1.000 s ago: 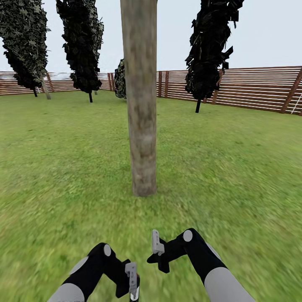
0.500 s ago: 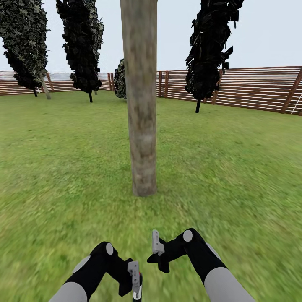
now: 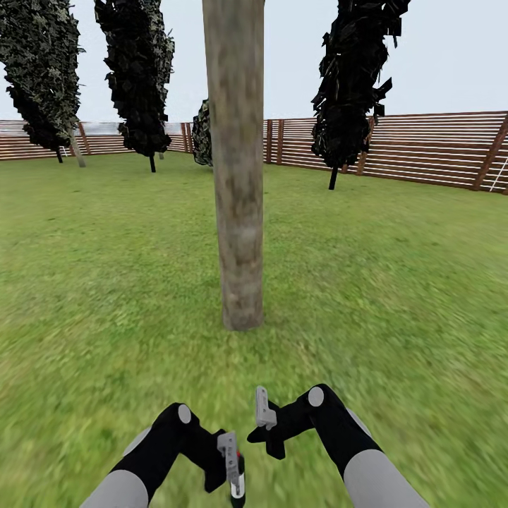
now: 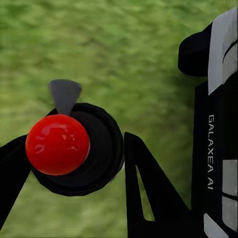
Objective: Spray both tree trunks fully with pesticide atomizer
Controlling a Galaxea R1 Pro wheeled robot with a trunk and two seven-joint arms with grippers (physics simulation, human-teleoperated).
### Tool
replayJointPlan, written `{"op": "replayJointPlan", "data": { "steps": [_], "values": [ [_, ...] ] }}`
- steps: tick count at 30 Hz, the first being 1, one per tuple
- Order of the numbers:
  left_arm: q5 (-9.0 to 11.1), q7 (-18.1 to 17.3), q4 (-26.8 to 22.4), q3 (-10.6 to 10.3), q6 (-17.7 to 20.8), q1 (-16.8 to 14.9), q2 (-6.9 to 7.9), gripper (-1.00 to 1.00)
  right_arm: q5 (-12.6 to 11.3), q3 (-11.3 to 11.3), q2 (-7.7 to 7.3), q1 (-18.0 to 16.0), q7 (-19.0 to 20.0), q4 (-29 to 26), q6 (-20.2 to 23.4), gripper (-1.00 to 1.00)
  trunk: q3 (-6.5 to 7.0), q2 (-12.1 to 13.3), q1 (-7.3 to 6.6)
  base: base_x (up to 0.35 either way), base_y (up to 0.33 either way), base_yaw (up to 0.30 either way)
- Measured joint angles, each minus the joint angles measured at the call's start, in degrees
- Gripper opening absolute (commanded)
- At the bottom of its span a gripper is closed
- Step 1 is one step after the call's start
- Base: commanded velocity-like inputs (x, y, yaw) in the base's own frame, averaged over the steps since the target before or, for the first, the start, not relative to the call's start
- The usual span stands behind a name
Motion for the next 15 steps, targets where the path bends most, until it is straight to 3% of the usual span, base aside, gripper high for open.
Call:
{"op": "replayJointPlan", "data": {
  "steps": [15],
  "values": [
    [1.2, 0.4, 0.1, 0.0, -0.1, 0.0, -0.12, -1.0, 0.0, 0.0, 0.0, 0.0, 0.0, 0.0, 0.0, -1.0, 0.0, 0.0, 0.0, 0.0, 0.0, 0.0]
  ]
}}
